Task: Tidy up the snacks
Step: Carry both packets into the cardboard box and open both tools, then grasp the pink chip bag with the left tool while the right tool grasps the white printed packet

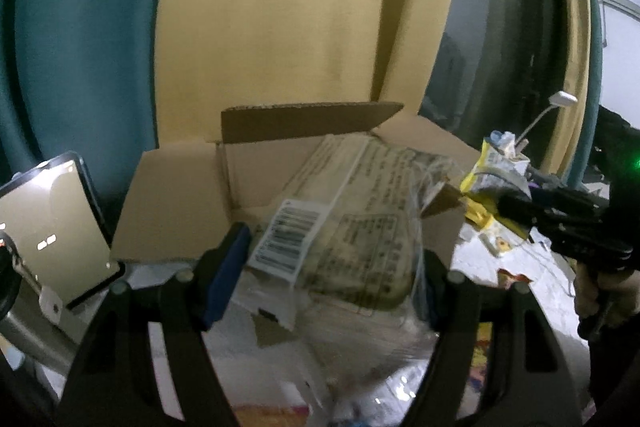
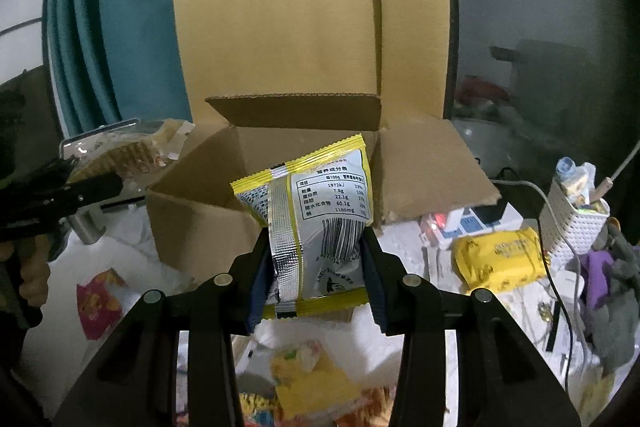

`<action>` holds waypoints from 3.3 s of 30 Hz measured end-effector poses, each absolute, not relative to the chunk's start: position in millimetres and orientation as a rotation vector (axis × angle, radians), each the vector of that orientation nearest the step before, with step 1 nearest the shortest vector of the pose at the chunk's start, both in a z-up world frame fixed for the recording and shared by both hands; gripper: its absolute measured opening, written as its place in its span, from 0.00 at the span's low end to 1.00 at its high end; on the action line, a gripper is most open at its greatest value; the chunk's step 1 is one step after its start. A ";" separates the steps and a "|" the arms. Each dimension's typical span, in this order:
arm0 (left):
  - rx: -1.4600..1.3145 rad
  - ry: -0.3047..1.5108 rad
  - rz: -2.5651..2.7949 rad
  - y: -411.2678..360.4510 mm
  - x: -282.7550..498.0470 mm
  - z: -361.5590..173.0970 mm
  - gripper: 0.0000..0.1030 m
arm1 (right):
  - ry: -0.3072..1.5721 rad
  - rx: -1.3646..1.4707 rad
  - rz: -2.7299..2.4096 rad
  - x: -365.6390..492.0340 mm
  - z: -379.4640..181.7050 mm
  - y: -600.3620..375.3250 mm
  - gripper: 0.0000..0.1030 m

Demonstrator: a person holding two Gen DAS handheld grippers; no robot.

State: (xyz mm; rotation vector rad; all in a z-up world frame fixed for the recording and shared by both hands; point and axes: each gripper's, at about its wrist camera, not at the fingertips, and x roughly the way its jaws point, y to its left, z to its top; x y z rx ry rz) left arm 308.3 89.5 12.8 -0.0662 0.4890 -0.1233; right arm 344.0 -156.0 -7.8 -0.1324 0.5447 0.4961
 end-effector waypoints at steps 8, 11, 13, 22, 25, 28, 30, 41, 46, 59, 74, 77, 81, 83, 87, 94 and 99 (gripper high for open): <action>-0.062 0.492 -0.108 92.8 346.9 7.6 0.71 | 0.544 -0.121 0.502 382.2 -7.6 -140.4 0.43; -0.080 0.510 -0.090 97.6 363.6 2.1 0.72 | 0.542 -0.115 0.502 396.2 -8.0 -134.8 0.43; -0.113 0.519 -0.094 102.9 372.4 -0.4 0.73 | 0.543 -0.105 0.496 406.8 -8.7 -132.4 0.43; -0.173 0.522 -0.083 113.5 391.1 -1.8 0.89 | 0.548 -0.073 0.478 438.3 -10.6 -126.2 0.53; -0.177 0.505 -0.077 115.0 386.6 2.1 0.92 | 0.520 -0.086 0.485 432.9 -5.7 -122.6 0.72; -0.184 0.501 -0.083 115.4 379.9 5.2 0.93 | 0.516 -0.092 0.507 424.6 -2.8 -118.9 0.74; -0.181 0.490 -0.081 114.7 371.5 8.3 0.93 | 0.519 -0.113 0.511 415.5 -1.7 -116.0 0.75; -0.173 0.455 -0.091 109.1 316.7 24.9 0.93 | 0.531 -0.132 0.537 368.0 -0.3 -112.7 0.75; -0.178 0.460 -0.089 107.8 290.8 22.2 0.93 | 0.551 -0.125 0.550 344.4 -6.8 -113.9 0.75; -0.220 0.522 -0.080 120.1 236.1 -11.3 0.93 | 0.652 -0.113 0.576 298.0 -42.4 -106.4 0.75; -0.270 0.643 -0.020 148.7 205.8 -65.8 0.93 | 0.768 -0.158 0.633 276.4 -75.7 -71.3 0.75; -0.262 0.690 -0.014 150.6 205.1 -82.2 0.93 | 0.795 -0.164 0.646 274.3 -81.7 -64.8 0.75; -0.259 0.747 -0.011 151.9 207.7 -101.3 0.93 | 0.826 -0.177 0.655 273.2 -89.2 -55.3 0.75; -0.241 0.771 -0.014 150.5 210.0 -108.7 0.93 | 0.837 -0.183 0.656 272.9 -92.1 -52.1 0.75; -0.228 0.822 -0.031 147.3 218.5 -120.8 0.93 | 0.860 -0.199 0.673 272.2 -97.8 -43.3 0.75; -0.181 0.878 -0.010 142.3 226.7 -134.8 0.93 | 0.887 -0.229 0.662 276.1 -108.4 -36.2 0.75; -0.178 0.878 -0.015 143.1 226.1 -137.6 0.86 | 0.885 -0.212 0.673 278.0 -112.0 -37.1 0.57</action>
